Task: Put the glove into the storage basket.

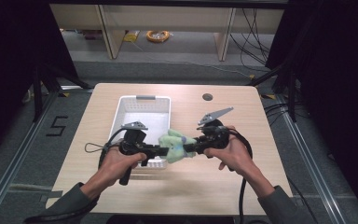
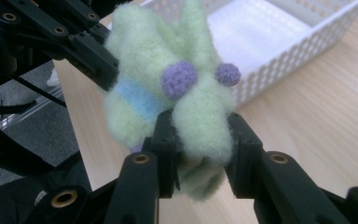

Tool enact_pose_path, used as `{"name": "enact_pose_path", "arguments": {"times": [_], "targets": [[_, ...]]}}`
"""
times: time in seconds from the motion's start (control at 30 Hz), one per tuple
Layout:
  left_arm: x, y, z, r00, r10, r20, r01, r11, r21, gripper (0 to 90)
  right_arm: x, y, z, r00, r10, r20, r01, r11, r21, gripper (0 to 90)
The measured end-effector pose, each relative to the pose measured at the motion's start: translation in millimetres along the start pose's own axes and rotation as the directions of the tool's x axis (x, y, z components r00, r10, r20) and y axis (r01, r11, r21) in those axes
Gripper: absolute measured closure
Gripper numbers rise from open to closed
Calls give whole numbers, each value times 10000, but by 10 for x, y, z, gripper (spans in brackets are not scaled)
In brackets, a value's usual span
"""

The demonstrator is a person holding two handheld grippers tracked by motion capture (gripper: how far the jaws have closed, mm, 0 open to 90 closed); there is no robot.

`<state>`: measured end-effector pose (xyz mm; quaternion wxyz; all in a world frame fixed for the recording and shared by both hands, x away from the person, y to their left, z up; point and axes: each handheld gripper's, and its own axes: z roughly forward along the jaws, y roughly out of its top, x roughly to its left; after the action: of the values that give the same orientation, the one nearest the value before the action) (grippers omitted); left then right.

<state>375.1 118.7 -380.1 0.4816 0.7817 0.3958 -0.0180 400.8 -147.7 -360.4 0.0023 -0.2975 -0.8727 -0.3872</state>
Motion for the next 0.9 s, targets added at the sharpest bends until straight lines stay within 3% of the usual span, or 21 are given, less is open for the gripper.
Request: {"name": "enact_pose_path", "arguments": {"times": [0.2, 0.43, 0.6, 0.9], "targets": [[170, 34, -210, 9992, -208, -334, 203, 9997, -145, 817, 10, 269, 187, 9995, -161, -264, 160, 9999, -27, 695], [378, 45, -337, 9965, -526, -657, 525, 9986, -35, 816, -14, 474, 414, 9988, -143, -478, 147, 9999, 85, 695], [550, 18, -379, 9919, -790, -998, 798, 9968, 40, 815, -64, 591, 621, 9976, -95, -690, 109, 9998, 188, 694], [891, -67, -354, 9818, -1494, -1172, 1550, 9871, 404, 812, -121, 704, 997, 9960, 416, -791, -353, 9961, 803, 693]]}}
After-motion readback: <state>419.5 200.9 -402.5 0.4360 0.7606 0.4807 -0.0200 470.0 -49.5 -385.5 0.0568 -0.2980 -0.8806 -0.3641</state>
